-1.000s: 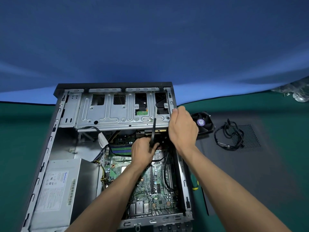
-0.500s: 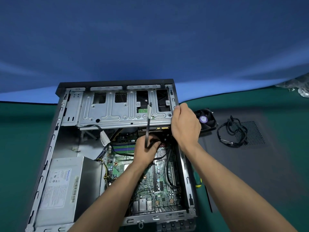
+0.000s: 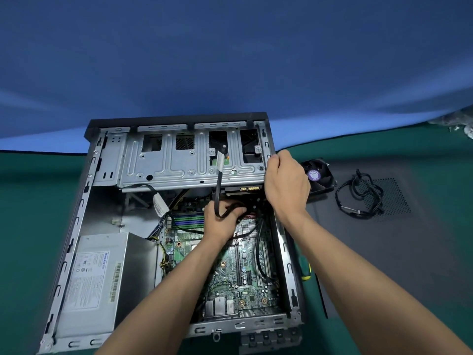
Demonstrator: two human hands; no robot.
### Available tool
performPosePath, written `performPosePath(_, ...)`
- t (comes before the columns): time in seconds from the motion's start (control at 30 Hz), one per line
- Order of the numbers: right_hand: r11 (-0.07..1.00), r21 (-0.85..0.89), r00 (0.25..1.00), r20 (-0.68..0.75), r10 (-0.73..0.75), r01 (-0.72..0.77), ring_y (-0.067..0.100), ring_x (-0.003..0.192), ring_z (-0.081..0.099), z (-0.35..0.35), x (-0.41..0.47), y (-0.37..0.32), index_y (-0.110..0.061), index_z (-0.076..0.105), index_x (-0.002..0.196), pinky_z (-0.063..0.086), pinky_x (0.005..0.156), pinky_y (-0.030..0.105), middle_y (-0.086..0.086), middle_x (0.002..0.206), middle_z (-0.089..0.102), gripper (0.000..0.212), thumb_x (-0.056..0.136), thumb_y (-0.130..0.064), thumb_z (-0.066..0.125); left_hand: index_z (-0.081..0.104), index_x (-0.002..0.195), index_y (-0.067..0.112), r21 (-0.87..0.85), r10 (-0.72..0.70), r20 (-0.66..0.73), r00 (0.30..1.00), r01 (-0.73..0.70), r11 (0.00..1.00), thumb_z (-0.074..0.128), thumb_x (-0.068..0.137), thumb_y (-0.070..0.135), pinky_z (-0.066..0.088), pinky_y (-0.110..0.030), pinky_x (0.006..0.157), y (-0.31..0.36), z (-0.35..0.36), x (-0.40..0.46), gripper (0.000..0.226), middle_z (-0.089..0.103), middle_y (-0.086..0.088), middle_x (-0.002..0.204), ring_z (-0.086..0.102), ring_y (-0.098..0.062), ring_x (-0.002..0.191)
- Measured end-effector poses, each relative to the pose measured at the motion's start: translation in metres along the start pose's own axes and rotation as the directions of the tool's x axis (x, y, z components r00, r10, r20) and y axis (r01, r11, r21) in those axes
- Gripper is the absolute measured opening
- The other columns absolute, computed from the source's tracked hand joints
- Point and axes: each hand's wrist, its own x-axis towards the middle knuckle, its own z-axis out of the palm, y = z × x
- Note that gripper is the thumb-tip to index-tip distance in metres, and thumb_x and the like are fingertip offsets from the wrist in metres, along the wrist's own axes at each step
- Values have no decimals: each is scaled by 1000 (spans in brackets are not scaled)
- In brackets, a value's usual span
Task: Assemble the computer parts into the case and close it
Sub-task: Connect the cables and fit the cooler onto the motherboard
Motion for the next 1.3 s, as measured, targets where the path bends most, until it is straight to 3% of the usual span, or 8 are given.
performPosePath(0.1,1000,7,1000,-3,2,-2,26,64,43,0,0,0,-14,42,78,25,60,34,1,73,50,26,99,-25,32,70,83,-6,30,-2,-12,1000,3,1000,75,78,21,51,-42,60,-1,1,2,28,70,-21,79,53,-21,57)
performPosePath(0.33,999,38,1000,16,14,-14,27,66,44,-1,0,0,-12,43,78,28,61,35,3,74,52,24,97,-22,32,72,86,-2,65,-24,-9,1000,25,998,75,77,27,53,-40,65,1,1,2,30,71,-15,81,64,-33,71)
performPosePath(0.47,999,43,1000,24,17,-18,28,67,44,0,1,-1,-13,41,77,29,62,36,4,74,51,22,96,-20,32,70,82,0,72,-41,-43,998,44,996,76,77,28,53,-39,69,0,0,4,29,69,-15,79,63,-28,72)
performPosePath(0.77,998,51,999,32,18,-20,25,64,42,-1,1,0,-14,41,76,28,62,35,-2,67,45,22,95,-20,31,75,91,16,276,121,-19,992,-111,955,73,81,32,54,-35,77,0,-1,-1,19,71,-2,85,65,-21,81)
performPosePath(0.9,998,58,999,28,17,-19,18,57,39,0,1,0,-13,41,76,28,60,35,-5,63,42,23,95,-20,30,71,74,15,350,142,30,989,-143,926,72,82,31,52,-31,65,6,-2,-2,18,61,2,64,61,-23,68)
performPosePath(1.03,998,61,999,29,18,-20,23,62,42,-1,1,0,-14,42,76,30,61,35,-3,65,45,23,95,-20,31,47,49,27,352,153,54,987,-162,922,74,81,24,42,-28,53,7,-3,0,42,51,6,52,52,-19,54)
performPosePath(1.17,998,61,999,35,15,-17,22,61,41,-1,1,0,-14,41,75,30,61,35,-3,64,45,23,95,-20,31,67,78,7,411,104,171,980,-167,896,65,88,23,55,-40,72,12,-1,0,19,66,-10,77,65,-28,74)
performPosePath(1.3,998,61,999,33,9,-10,16,55,36,-2,1,0,-15,37,72,28,59,35,-4,62,43,23,94,-20,32,68,85,11,383,78,179,981,-143,913,65,88,24,52,-31,70,13,-1,6,13,61,0,72,61,-20,70)
